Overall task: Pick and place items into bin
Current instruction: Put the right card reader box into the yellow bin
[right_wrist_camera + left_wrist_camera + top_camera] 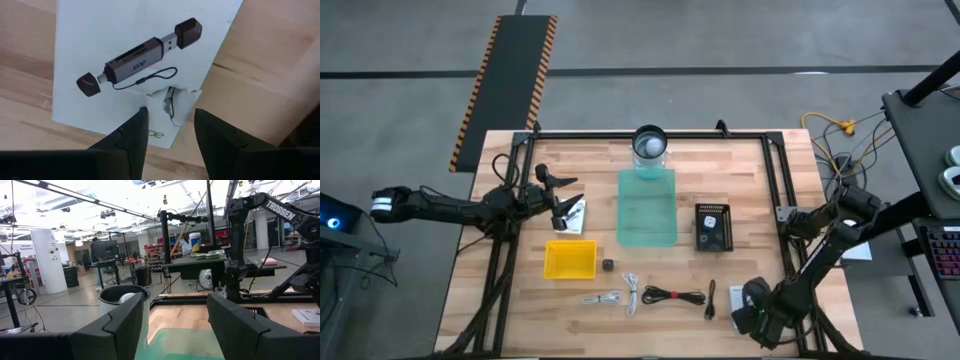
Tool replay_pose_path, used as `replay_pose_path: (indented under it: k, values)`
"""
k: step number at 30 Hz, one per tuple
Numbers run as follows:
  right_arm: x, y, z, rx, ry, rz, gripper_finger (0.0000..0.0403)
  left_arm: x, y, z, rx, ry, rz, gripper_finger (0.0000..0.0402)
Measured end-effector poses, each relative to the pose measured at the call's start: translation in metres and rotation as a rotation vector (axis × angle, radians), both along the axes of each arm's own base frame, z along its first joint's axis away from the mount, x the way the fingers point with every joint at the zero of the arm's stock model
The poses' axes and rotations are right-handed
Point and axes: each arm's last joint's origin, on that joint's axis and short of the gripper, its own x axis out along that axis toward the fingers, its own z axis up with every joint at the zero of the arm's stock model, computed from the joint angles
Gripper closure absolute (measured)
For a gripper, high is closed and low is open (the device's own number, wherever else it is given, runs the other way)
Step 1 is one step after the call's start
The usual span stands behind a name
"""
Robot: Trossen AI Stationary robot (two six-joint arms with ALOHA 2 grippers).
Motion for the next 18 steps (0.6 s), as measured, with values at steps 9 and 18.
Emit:
replay_pose_path:
  k: [9,18]
  values:
    - [-0.001,0.0,0.015,-0.073,0.0,-0.017,0.0281,0.0,0.0,0.0,-0.001,-0.001,-0.001,0.0196]
    - [-0.002,-0.003,0.02,-0.135,0.029,-0.015,0.0294,0.0,0.0,0.0,-0.001,0.0,0.0,0.0196]
